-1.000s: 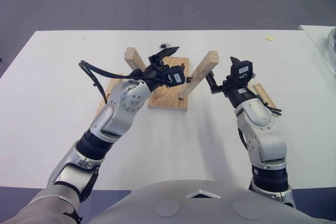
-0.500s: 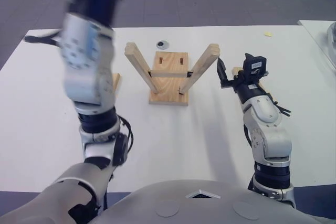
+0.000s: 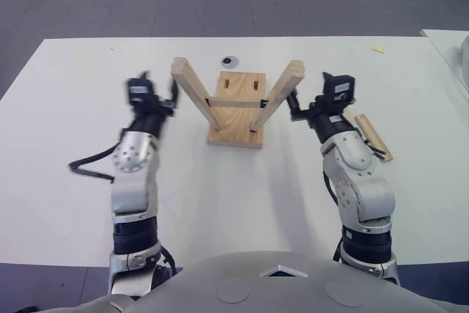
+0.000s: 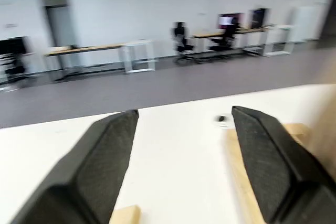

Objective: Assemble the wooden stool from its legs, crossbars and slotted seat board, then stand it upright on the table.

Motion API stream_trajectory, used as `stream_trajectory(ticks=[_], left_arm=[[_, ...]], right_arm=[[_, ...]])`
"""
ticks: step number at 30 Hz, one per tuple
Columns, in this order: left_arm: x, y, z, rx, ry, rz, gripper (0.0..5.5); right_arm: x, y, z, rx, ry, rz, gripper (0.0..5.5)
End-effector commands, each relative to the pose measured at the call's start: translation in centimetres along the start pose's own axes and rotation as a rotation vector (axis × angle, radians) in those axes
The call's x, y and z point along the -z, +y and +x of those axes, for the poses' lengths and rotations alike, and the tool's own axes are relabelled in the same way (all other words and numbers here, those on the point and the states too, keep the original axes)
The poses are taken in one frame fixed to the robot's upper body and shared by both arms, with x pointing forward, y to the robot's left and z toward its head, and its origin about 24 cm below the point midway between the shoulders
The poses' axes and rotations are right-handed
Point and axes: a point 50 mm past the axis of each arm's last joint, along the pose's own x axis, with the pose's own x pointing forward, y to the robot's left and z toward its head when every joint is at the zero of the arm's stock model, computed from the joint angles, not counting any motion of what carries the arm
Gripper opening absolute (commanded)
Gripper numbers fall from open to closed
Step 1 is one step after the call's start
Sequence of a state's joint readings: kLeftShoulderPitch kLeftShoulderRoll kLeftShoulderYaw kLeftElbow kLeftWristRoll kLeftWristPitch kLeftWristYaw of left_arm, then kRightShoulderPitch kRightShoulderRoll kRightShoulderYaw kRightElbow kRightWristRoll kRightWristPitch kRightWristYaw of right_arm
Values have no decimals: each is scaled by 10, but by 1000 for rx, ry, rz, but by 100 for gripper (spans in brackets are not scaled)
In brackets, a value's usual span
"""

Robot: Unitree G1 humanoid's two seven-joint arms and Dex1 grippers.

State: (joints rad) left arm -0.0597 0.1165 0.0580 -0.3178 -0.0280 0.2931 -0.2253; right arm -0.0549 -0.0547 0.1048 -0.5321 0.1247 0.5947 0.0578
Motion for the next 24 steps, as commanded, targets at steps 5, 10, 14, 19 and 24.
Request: stream_trajectory(ticks=[5, 10, 14, 19, 24], left_arm=[[-21, -84, 8, 674, -79, 140, 330], [-15, -55, 14, 551, -37, 173, 330], [15, -12, 4, 429, 101, 267, 330], [74, 45, -34, 376, 430, 578, 330], [92, 38, -35, 392, 440, 576, 330]], right_arm=[[-3, 28, 5, -264, 2, 9, 450], [4, 17, 5, -215, 42, -22, 450], [23, -8, 4, -126, 160, -85, 450], [52, -15, 11, -144, 273, -176, 450], [68, -18, 14, -162, 315, -218, 450]])
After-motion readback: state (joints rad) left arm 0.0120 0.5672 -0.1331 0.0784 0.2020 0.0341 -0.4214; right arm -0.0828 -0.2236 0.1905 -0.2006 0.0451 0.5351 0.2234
